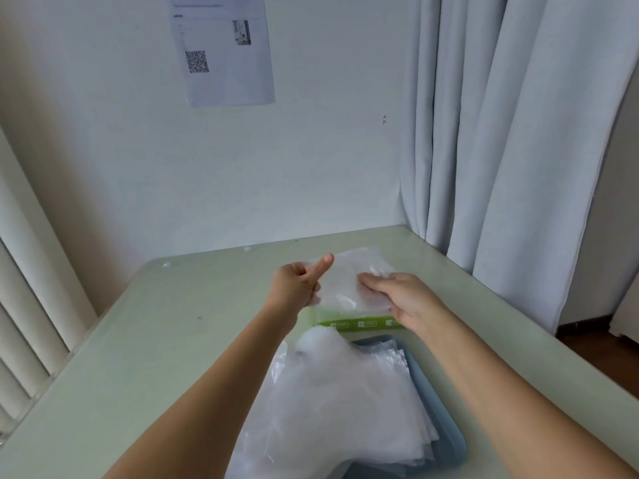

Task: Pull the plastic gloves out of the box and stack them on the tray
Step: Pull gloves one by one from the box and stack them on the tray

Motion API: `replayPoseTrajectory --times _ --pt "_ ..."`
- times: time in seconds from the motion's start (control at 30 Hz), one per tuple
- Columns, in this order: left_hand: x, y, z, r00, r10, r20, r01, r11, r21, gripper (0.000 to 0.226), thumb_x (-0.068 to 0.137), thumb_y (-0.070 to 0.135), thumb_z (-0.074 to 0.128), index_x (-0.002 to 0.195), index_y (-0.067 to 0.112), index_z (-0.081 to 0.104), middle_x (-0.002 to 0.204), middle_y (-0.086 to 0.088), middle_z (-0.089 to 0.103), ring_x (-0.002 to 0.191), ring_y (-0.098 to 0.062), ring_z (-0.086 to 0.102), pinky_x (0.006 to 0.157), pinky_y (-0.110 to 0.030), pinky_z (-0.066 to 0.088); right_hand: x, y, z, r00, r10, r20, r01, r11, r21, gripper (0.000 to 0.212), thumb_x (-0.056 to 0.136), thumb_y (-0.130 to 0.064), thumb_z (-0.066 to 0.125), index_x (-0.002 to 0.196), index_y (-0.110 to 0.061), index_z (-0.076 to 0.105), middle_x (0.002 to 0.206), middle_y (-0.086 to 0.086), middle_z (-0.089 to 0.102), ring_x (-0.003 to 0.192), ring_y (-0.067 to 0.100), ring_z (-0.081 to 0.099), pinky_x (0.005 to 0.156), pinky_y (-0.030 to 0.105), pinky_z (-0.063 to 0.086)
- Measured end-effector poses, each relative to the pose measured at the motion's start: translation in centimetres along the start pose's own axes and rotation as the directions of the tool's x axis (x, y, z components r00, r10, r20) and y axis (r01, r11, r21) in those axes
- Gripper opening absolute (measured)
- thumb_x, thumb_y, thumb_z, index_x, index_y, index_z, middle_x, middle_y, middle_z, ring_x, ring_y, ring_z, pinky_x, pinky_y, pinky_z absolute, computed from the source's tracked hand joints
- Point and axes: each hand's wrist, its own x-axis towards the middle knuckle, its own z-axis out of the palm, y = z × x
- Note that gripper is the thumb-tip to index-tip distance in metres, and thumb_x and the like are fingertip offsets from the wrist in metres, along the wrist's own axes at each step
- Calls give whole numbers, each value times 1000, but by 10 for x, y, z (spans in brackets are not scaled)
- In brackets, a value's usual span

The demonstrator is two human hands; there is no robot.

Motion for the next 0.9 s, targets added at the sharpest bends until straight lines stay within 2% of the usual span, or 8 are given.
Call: replayPoseTrajectory --times 0.13,0.27,0.4,0.5,0.57,0.67,0.77,0.9 --pt "2 -3 -16 997 78 -23 -76 994 76 27 89 30 65 69 13 69 38 11 42 40 -4 39 45 -15 42 6 0 2 990 -134 -48 104 910 -401 23 89 -23 66 72 -8 67 71 15 59 63 20 49 58 24 39" --pt "4 -10 -33 995 98 -32 -93 987 128 24 91 30 62 74 17 73 40 12 43 39 -2 39 50 -17 46 20 3 4 984 -152 -88 108 919 -379 18 89 -16 67 88 2 71 79 23 70 63 17 61 64 26 43" --pt "7 -15 -60 991 79 -112 -76 997 28 28 95 28 56 76 14 72 54 7 56 51 -7 52 59 -20 51 33 9 -9 977 -141 -160 64 910 -409 13 82 -5 72 87 7 69 49 -6 65 45 4 59 48 12 44" --pt "8 -12 -82 976 24 -216 -50 992 -118 27 99 22 51 82 12 69 83 -1 70 78 -16 65 70 -22 54 40 14 -23 950 -231 -211 2 678 -735 35 76 -20 80 52 -8 57 39 -8 50 46 10 46 47 20 34" --pt "7 -2 -93 981 -67 -181 -5 928 -372 27 101 15 44 85 6 64 94 -7 68 85 -22 65 84 -31 54 43 19 -27 945 -246 -216 -62 514 -855 51 72 -30 82 47 -12 42 46 -1 42 49 16 40 48 26 27" --pt "-2 17 -105 995 -93 38 91 680 -727 29 99 13 39 79 9 59 105 -15 64 94 -29 65 83 -41 56 41 21 -25 943 -254 -216 -118 352 -929 44 72 -44 78 62 -12 51 67 4 56 67 23 57 51 27 33" --pt "-16 32 -106 982 -28 189 176 520 -836 18 84 9 52 69 9 62 115 -22 64 97 -38 67 88 -51 52 30 7 -22 962 -158 -224 -182 244 -953 60 72 -62 71 100 -9 61 93 4 60 87 24 59 65 28 42" --pt "-39 53 -93 945 62 322 272 399 -876 8 59 1 61 60 9 62 126 -26 58 112 -43 59 90 -63 43 -1 -27 -11 933 -137 -334 -357 -218 -908 99 65 -85 53 130 -10 51 141 18 40 135 37 29 100 38 37"
